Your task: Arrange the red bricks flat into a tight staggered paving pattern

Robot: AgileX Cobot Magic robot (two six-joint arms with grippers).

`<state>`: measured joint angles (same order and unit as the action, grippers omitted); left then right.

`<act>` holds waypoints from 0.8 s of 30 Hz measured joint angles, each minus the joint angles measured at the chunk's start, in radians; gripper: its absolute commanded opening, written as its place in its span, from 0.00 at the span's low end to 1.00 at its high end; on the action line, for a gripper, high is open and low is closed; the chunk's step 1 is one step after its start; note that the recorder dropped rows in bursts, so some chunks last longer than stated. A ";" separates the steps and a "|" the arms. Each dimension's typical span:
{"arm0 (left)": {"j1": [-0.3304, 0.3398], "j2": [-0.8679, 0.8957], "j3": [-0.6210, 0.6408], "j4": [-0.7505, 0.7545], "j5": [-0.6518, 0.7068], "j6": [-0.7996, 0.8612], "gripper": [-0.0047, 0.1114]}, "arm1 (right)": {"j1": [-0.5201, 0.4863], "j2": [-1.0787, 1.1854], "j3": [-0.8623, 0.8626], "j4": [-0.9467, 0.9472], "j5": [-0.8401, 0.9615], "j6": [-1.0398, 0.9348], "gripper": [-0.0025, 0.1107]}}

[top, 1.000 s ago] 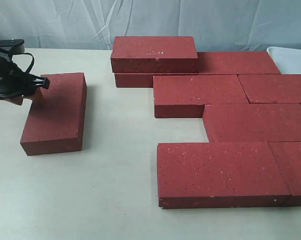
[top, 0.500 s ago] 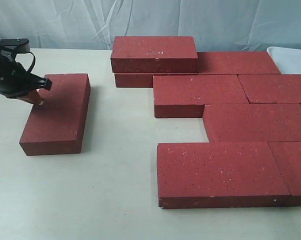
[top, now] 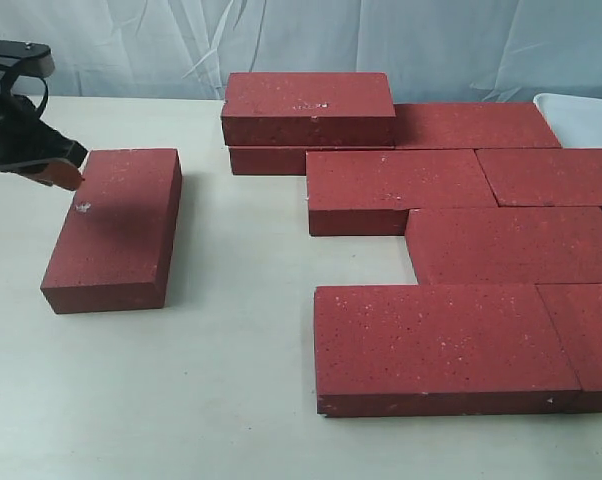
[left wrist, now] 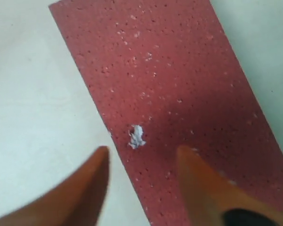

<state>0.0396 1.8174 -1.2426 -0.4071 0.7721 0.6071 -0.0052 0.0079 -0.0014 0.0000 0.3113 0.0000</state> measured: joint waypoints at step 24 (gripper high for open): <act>0.078 0.292 -0.198 -0.253 0.116 0.041 0.77 | 0.000 0.000 0.000 0.000 0.000 0.000 0.01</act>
<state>0.1174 2.1092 -1.4408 -0.6599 0.8885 0.6481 -0.0052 0.0079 -0.0014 0.0000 0.3113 0.0000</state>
